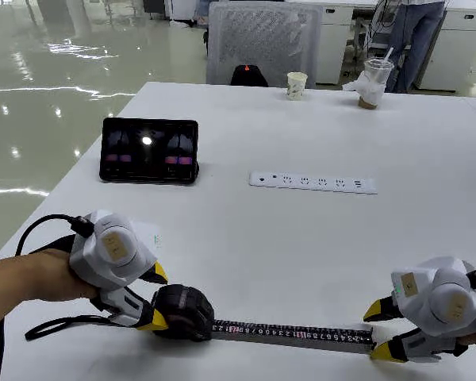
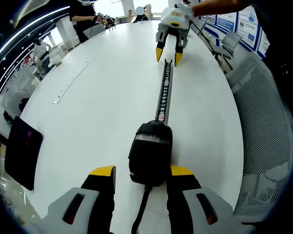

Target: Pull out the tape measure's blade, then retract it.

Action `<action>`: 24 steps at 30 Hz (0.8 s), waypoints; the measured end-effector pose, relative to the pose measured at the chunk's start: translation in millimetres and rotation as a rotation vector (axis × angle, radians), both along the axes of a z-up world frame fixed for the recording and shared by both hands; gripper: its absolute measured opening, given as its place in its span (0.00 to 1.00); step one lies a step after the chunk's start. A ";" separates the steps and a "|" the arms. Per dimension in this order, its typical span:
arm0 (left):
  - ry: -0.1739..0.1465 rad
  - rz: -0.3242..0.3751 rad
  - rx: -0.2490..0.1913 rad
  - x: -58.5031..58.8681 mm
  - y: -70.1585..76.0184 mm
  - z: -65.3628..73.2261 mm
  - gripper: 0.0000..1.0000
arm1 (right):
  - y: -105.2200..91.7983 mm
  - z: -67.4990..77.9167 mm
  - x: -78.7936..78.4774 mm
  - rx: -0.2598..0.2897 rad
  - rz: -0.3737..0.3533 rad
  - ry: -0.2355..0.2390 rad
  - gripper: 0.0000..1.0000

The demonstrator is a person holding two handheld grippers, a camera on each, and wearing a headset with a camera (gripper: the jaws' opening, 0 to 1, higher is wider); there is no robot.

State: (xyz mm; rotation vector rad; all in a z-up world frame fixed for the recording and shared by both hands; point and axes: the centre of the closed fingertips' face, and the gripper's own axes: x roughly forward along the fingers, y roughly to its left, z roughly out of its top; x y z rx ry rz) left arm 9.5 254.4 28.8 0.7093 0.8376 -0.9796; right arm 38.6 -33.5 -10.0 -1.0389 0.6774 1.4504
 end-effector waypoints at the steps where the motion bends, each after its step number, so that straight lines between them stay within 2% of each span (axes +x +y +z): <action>1: -0.001 0.004 -0.001 0.0 0.8 0.7 0.37 | -1.8 0.0 0.0 -0.001 -0.008 0.001 0.32; 9: 0.007 0.043 0.007 -8.0 12.4 2.7 0.43 | -17.6 2.4 -6.0 -0.002 -0.071 0.007 0.42; 24: 0.024 0.166 -0.046 -38.2 22.3 0.4 0.58 | -32.3 8.3 -22.8 0.058 -0.227 0.035 0.55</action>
